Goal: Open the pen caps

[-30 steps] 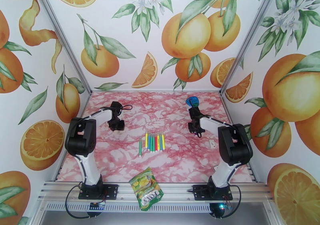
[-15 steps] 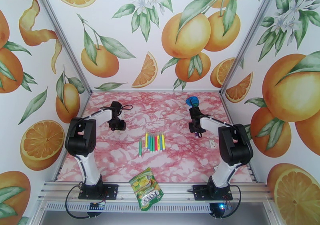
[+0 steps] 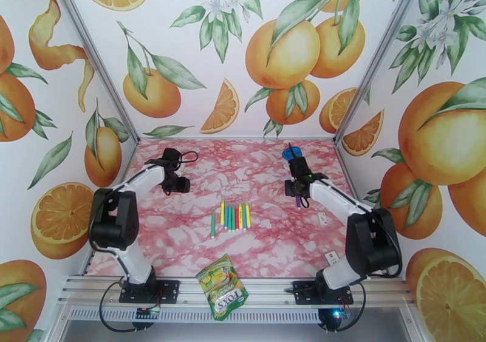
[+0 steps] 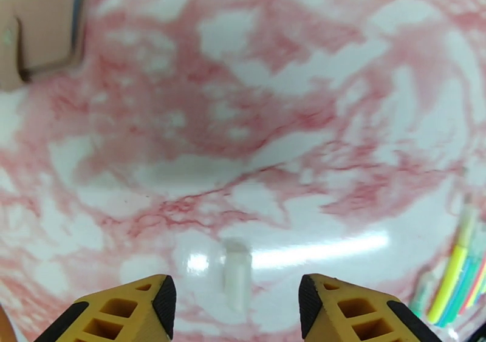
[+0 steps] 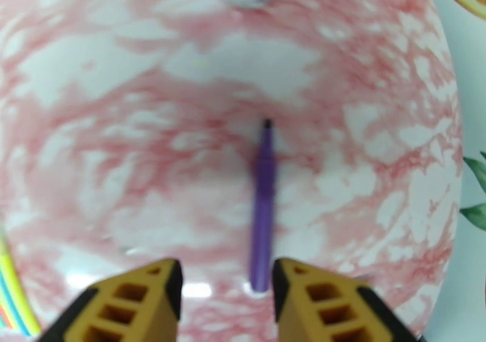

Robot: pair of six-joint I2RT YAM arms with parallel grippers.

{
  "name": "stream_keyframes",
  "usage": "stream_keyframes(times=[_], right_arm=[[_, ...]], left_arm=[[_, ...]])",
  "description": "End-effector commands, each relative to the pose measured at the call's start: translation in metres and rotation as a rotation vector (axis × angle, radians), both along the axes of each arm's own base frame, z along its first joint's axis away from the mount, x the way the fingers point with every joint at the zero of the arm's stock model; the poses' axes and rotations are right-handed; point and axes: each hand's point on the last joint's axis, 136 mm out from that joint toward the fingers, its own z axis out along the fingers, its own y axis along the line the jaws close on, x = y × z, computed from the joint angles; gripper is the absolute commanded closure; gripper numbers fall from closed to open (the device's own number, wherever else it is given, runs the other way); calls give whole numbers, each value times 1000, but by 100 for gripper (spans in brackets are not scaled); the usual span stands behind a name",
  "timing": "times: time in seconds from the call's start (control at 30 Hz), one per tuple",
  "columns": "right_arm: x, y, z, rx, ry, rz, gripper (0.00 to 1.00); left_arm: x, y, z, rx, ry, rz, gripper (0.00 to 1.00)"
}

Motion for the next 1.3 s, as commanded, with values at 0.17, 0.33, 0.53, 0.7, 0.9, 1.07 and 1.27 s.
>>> stream_keyframes(times=[0.17, 0.33, 0.53, 0.7, 0.9, 1.07, 1.27], right_arm=[[-34, 89, 6, 220, 56, 244, 50], [-54, 125, 2, 296, 102, 326, 49], [-71, 154, -11, 375, 160, 395, 48], [-80, 170, -19, 379, 189, 419, 48], [-85, 185, -35, 373, 227, 423, 50], [-84, 187, -49, 355, 252, 403, 53], [-82, 186, -63, 317, 276, 392, 54]], left_arm=[[9, -47, 64, -259, -249, -100, 34], [6, -68, 86, -400, -331, -153, 30], [6, -70, 95, -446, -379, -128, 21], [4, -72, 97, -458, -385, -136, 19], [4, -68, 96, -439, -390, -116, 19], [5, -65, 100, -426, -406, -102, 19], [4, -63, 96, -415, -398, -99, 19]])
